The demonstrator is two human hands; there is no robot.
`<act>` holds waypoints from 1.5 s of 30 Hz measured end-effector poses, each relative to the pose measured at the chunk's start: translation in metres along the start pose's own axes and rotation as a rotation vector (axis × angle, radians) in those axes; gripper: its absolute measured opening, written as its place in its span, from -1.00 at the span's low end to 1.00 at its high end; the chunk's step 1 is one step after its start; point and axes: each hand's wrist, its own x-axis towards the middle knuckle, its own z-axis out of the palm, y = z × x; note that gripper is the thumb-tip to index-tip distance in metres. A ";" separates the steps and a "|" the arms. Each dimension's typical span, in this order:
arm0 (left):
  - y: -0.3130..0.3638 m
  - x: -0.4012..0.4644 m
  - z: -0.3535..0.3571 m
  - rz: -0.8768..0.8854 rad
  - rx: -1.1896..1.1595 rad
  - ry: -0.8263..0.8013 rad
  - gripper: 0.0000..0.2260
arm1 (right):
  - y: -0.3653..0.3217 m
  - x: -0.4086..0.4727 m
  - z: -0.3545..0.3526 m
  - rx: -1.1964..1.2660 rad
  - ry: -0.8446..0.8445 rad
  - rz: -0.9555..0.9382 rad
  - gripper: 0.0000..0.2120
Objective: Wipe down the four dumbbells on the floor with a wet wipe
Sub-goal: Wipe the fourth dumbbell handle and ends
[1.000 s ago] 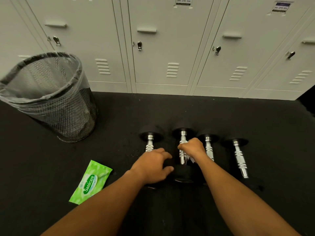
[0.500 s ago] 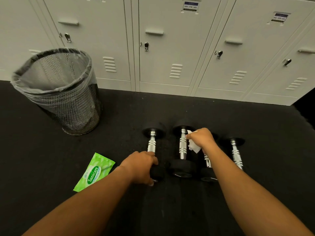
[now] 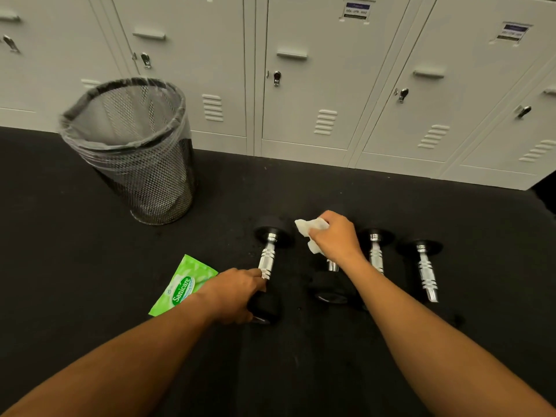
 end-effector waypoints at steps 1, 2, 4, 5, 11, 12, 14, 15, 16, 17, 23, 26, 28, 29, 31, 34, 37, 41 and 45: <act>0.001 -0.005 0.002 0.013 0.009 -0.006 -0.59 | -0.003 -0.003 0.008 -0.038 -0.006 -0.063 -0.88; 0.002 -0.010 0.004 0.024 0.014 -0.006 -0.59 | -0.006 -0.005 0.017 -0.103 -0.024 -0.154 -0.90; 0.004 -0.017 0.006 0.034 0.015 0.012 -0.58 | -0.009 -0.010 0.039 -0.248 -0.113 -0.378 -0.95; 0.004 -0.018 0.007 0.026 0.011 0.023 -0.58 | -0.007 -0.011 0.050 -0.319 -0.179 -0.466 -0.93; -0.005 -0.027 0.011 -0.017 -0.003 0.083 -0.52 | 0.003 -0.010 0.094 -0.637 -0.438 -0.662 -0.72; -0.007 -0.028 0.011 -0.023 -0.007 0.082 -0.51 | 0.005 -0.010 0.096 -0.672 -0.481 -0.667 -0.67; -0.012 -0.030 0.009 -0.031 -0.027 0.063 -0.49 | 0.007 -0.014 0.099 -0.716 -0.551 -0.706 -0.58; -0.014 -0.030 0.008 -0.033 -0.034 0.052 -0.48 | 0.010 -0.018 0.101 -0.730 -0.581 -0.753 -0.58; -0.015 -0.030 0.007 -0.036 -0.040 0.050 -0.46 | 0.010 -0.022 0.101 -0.742 -0.608 -0.824 -0.59; -0.017 -0.031 0.006 -0.043 -0.050 0.051 -0.45 | 0.012 -0.026 0.101 -0.760 -0.658 -0.873 -0.60; -0.022 -0.031 0.004 -0.067 -0.100 0.073 -0.45 | 0.022 -0.026 0.095 -0.793 -0.857 -1.031 -0.45; -0.022 -0.031 0.006 -0.061 -0.103 0.087 -0.44 | 0.015 -0.016 0.093 -0.856 -0.828 -0.986 -0.43; -0.022 -0.031 0.007 -0.062 -0.100 0.086 -0.48 | 0.006 -0.004 0.096 -0.902 -0.745 -0.935 -0.43; -0.022 -0.031 0.008 -0.061 -0.102 0.083 -0.49 | 0.001 0.001 0.098 -0.936 -0.705 -0.901 -0.43; -0.022 -0.031 0.009 -0.063 -0.107 0.078 -0.50 | -0.006 0.006 0.103 -1.008 -0.642 -0.856 -0.44; -0.023 -0.031 0.010 -0.072 -0.111 0.079 -0.49 | -0.005 -0.004 0.104 -1.012 -0.643 -0.865 -0.43; -0.025 -0.032 0.011 -0.076 -0.117 0.084 -0.47 | 0.008 -0.020 0.099 -0.962 -0.741 -0.916 -0.33; -0.026 -0.031 0.010 -0.069 -0.116 0.071 -0.45 | 0.011 -0.028 0.080 -0.836 -0.829 -0.930 -0.31; -0.026 -0.030 0.010 -0.058 -0.115 0.080 -0.52 | -0.016 -0.007 0.065 -0.561 -0.404 -0.702 -0.38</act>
